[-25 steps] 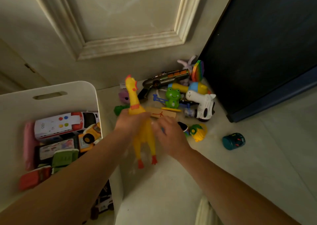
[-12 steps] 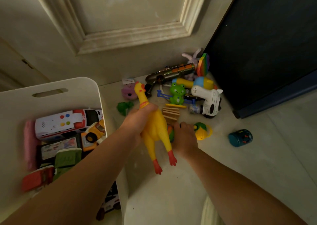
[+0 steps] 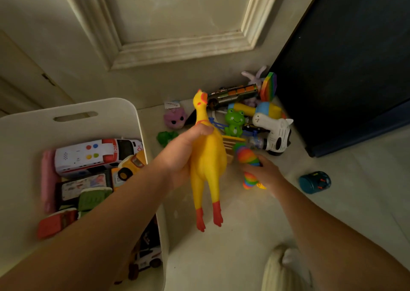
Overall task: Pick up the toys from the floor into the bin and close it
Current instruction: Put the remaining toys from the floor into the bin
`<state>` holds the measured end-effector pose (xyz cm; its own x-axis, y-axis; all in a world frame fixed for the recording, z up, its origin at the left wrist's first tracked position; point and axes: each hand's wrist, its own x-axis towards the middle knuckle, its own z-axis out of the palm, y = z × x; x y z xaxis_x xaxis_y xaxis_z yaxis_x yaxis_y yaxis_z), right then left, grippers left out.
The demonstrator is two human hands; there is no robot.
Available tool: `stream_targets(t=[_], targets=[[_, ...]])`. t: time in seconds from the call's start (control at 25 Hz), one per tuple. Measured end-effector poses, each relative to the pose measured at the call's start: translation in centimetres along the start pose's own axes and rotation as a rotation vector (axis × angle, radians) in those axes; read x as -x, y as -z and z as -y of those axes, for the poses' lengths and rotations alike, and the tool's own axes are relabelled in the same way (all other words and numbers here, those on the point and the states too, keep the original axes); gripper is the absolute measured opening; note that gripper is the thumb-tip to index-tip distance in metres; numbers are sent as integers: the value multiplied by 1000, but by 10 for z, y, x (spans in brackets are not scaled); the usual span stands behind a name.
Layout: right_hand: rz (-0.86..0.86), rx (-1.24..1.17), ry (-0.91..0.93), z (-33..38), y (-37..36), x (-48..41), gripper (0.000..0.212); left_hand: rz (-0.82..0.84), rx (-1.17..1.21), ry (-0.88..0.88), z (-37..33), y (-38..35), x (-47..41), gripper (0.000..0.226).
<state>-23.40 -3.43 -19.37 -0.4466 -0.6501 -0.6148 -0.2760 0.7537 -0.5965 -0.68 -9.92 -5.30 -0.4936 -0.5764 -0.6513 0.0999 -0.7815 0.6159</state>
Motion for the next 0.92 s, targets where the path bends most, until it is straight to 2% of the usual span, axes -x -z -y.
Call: stream_targets(t=[0.08,0.16,0.24,0.32,0.4,0.48,0.6,0.68,0.76,0.84,0.92], targets=[[66,156,-17,4,-7,1,40,83,-13,-31,-9,0,7,21],[93,339,-6,8,-18,2,52,127,-49,-54,-18,2,16,25],[61,457,-9,12,-26,15,57,162,-82,-75,-26,7,28,22],[-7,462,-9,12,-29,30,61,173,-89,-109,-34,18,42,22],[-11,338,-44,17,-31,47,58,152,-66,-145,-41,34,60,25],[-5,76,-14,39,-29,67,40,137,-26,-171,-44,55,79,21],[72,-138,164,101,-22,117,25,59,-3,-167,-43,92,116,29],[186,-262,315,147,-23,162,23,-45,5,-161,-38,117,139,30],[395,-423,460,180,-35,199,32,-175,23,-150,-30,137,161,29],[529,-529,441,200,-59,223,35,-280,51,-143,-18,157,175,25],[589,-524,334,207,-94,234,31,-316,83,-123,-6,174,184,37]])
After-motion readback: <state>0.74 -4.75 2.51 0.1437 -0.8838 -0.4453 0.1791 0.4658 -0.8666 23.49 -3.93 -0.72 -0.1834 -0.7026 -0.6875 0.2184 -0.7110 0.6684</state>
